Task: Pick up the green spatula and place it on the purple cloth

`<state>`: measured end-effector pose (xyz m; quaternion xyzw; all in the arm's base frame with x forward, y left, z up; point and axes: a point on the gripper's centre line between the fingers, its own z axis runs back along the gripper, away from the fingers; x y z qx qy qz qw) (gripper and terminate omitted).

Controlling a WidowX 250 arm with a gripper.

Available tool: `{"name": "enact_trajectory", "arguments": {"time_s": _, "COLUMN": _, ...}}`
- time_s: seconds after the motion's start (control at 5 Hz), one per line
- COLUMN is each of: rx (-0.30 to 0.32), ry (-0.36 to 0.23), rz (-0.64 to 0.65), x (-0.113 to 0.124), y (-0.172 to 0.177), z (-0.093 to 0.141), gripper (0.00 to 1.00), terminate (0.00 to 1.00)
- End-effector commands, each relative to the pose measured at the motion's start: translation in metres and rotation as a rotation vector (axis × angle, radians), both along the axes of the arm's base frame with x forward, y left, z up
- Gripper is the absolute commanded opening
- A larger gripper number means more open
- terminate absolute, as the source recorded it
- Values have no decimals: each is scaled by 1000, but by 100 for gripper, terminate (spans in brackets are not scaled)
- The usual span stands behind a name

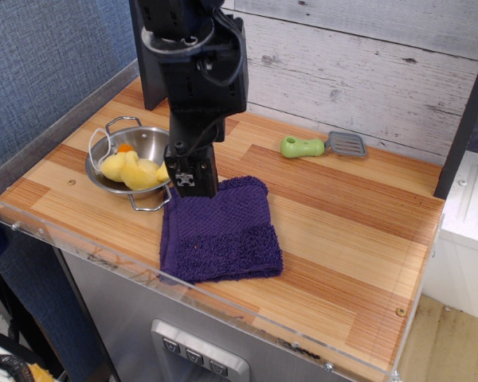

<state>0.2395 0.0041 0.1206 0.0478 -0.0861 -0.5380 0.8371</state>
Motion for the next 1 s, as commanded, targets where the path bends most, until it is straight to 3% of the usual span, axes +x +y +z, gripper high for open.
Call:
{"name": "enact_trajectory", "arguments": {"time_s": 0.0, "rx": 0, "ry": 0, "rz": 0, "x": 0, "y": 0, "z": 0, "gripper": 100, "terminate": 0}}
{"name": "enact_trajectory", "arguments": {"time_s": 0.4, "rx": 16, "ry": -18, "rz": 13, "x": 18, "y": 3, "z": 6, "gripper": 100, "terminate": 0}}
{"name": "enact_trajectory", "arguments": {"time_s": 0.8, "rx": 6, "ry": -43, "rz": 44, "x": 41, "y": 3, "z": -19, "gripper": 100, "terminate": 0}}
